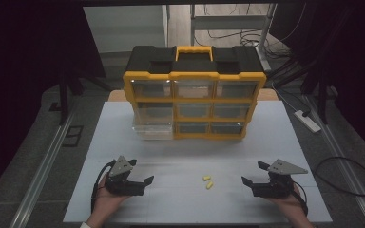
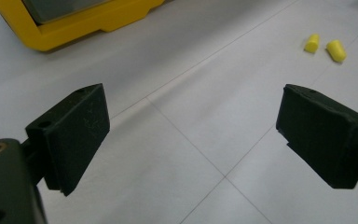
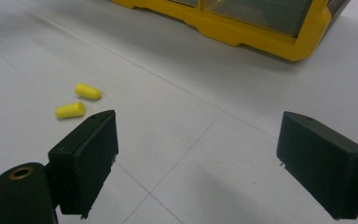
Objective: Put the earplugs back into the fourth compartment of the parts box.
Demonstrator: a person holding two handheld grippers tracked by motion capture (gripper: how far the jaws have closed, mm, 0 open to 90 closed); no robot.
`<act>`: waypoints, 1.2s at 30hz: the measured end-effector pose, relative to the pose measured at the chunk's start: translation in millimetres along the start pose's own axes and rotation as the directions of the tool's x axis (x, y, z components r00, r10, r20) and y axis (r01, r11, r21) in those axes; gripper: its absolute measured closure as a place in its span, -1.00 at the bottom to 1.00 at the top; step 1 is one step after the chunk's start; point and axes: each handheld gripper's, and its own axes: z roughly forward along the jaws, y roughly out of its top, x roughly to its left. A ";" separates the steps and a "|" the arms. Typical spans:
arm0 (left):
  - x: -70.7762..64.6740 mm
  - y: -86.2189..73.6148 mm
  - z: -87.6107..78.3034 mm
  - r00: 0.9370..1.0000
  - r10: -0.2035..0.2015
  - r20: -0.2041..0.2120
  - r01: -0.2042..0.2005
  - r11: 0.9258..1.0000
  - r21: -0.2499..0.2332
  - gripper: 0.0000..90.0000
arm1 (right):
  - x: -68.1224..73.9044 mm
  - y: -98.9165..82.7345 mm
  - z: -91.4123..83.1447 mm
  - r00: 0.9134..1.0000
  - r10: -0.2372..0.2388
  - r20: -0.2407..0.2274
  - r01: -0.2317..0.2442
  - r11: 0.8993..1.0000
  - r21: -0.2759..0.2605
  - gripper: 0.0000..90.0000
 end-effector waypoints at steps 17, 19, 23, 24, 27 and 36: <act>-19.1 29.1 8.6 0.997 0.030 0.074 -0.031 1.000 0.006 -0.76 | -0.4 -0.5 -1.8 1.000 0.001 0.009 -0.001 1.000 -0.010 -0.68; -20.8 32.3 11.9 0.996 0.034 0.087 -0.035 0.999 0.012 -0.76 | -0.6 -0.3 -1.0 1.000 -0.002 0.007 0.002 1.000 -0.007 -0.68; -24.8 37.0 16.2 0.994 0.049 0.098 -0.051 0.998 0.021 -0.76 | -0.3 -0.3 -1.1 1.000 -0.006 0.005 0.006 1.000 -0.007 -0.67; -28.2 40.8 19.5 0.992 0.060 0.110 -0.063 0.998 0.029 -0.75 | -0.4 -0.2 -1.2 1.000 -0.003 0.005 0.003 1.000 -0.007 -0.67; -31.6 44.7 22.3 0.990 0.070 0.125 -0.076 0.996 0.038 -0.75 | -1.0 -0.1 -1.0 1.000 -0.001 0.003 0.001 1.000 -0.004 -0.66; -45.0 61.1 38.1 0.982 0.097 0.163 -0.107 0.993 0.056 -0.73 | -0.7 -0.1 -0.1 1.000 -0.004 -0.003 0.004 1.000 -0.004 -0.66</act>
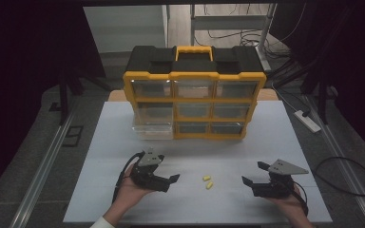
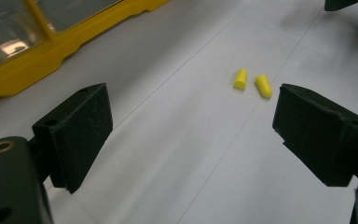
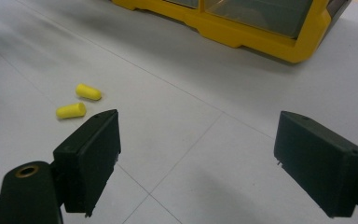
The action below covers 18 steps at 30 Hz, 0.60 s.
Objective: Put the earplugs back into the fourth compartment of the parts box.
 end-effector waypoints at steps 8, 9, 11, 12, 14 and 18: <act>-5.7 12.7 18.6 0.999 0.025 0.028 -0.026 0.999 0.031 -0.71 | 0.7 -0.4 0.6 1.000 -0.009 -0.004 0.009 1.000 0.004 -0.66; -5.9 13.9 20.6 0.999 0.027 0.033 -0.029 0.999 0.036 -0.70 | 0.9 -0.4 0.7 1.000 -0.009 -0.005 0.009 1.000 0.005 -0.66; -6.5 15.5 23.0 0.999 0.030 0.041 -0.032 0.999 0.042 -0.70 | 0.9 -0.4 0.8 1.000 -0.010 -0.005 0.010 1.000 0.005 -0.66; -7.4 17.0 25.6 0.998 0.032 0.045 -0.034 0.998 0.046 -0.69 | 1.0 -0.4 1.2 1.000 -0.011 -0.007 0.011 1.000 0.007 -0.65; -8.6 19.9 29.7 0.998 0.041 0.049 -0.044 0.997 0.061 -0.69 | 1.3 -0.4 1.9 1.000 -0.012 -0.009 0.012 1.000 0.011 -0.65; -9.6 24.0 36.1 0.997 0.053 0.059 -0.057 0.995 0.085 -0.68 | 1.6 -0.3 2.2 1.000 -0.017 -0.010 0.017 1.000 0.015 -0.65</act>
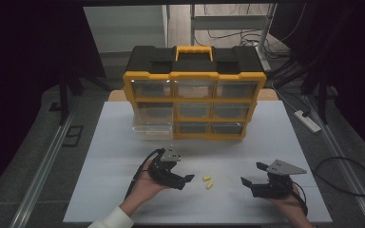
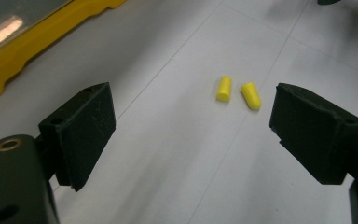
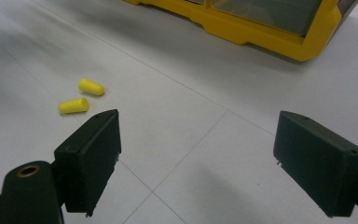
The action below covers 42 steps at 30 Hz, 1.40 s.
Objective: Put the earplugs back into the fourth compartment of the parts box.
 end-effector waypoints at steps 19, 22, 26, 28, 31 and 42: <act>-5.4 24.5 38.3 0.998 0.039 0.055 -0.044 0.993 0.107 -0.63 | 0.3 -0.1 0.6 1.000 -0.002 -0.009 0.002 1.000 0.004 -0.65; -5.8 27.7 45.4 0.997 0.048 0.056 -0.054 0.990 0.127 -0.62 | 0.8 -0.2 0.8 1.000 -0.004 -0.012 0.004 1.000 0.007 -0.65; -6.5 30.0 52.0 0.997 0.054 0.057 -0.061 0.988 0.144 -0.60 | 0.7 -0.2 0.7 1.000 -0.004 -0.013 0.004 1.000 0.007 -0.64; -6.9 31.2 56.3 0.996 0.062 0.061 -0.071 0.985 0.160 -0.56 | 0.5 -0.2 0.7 1.000 -0.002 -0.013 0.003 1.000 0.007 -0.64; -6.8 32.7 60.6 0.995 0.067 0.070 -0.078 0.982 0.174 -0.50 | 0.6 -0.2 1.1 1.000 -0.002 -0.014 0.002 1.000 0.010 -0.64; -9.4 36.6 78.1 0.989 0.121 0.088 -0.138 0.963 0.232 -0.25 | 0.5 -0.4 1.2 1.000 -0.004 -0.014 0.004 1.000 0.013 -0.64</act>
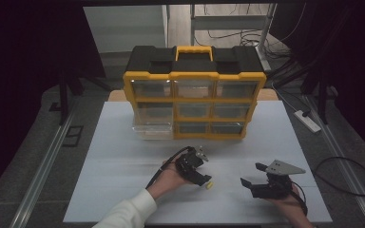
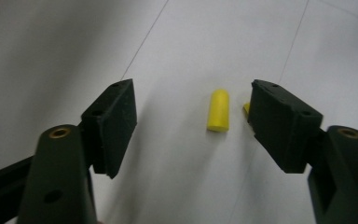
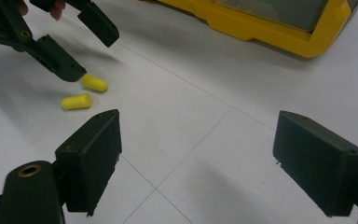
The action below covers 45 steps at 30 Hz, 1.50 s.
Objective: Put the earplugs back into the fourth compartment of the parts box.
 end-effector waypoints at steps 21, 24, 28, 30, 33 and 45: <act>-8.2 5.2 9.7 0.994 0.102 0.033 -0.104 0.993 0.055 0.78 | 0.1 -0.3 0.6 1.000 -0.005 0.009 0.005 1.000 0.017 -0.63; -8.2 4.9 9.4 0.994 0.107 0.026 -0.108 0.993 0.047 0.78 | 0.0 -0.4 0.8 1.000 -0.004 0.011 0.004 1.000 0.018 -0.63; -6.3 3.1 2.7 0.995 0.095 0.016 -0.095 0.995 -0.006 0.78 | -0.1 -0.7 0.2 1.000 -0.002 0.014 0.002 1.000 0.020 -0.63; -5.9 1.2 -1.3 0.996 0.086 0.014 -0.085 0.996 -0.030 0.78 | -0.3 -0.8 0.1 1.000 0.000 0.015 0.000 1.000 0.019 -0.63; -6.2 -2.8 -9.7 0.997 0.075 0.004 -0.075 0.995 -0.068 0.78 | -0.1 -0.8 0.4 1.000 -0.002 0.017 0.002 1.000 0.022 -0.63; -3.5 -20.0 -43.7 1.000 0.019 -0.009 -0.021 0.972 -0.235 0.77 | -0.5 -0.7 0.6 1.000 -0.006 0.027 0.006 1.000 0.017 -0.63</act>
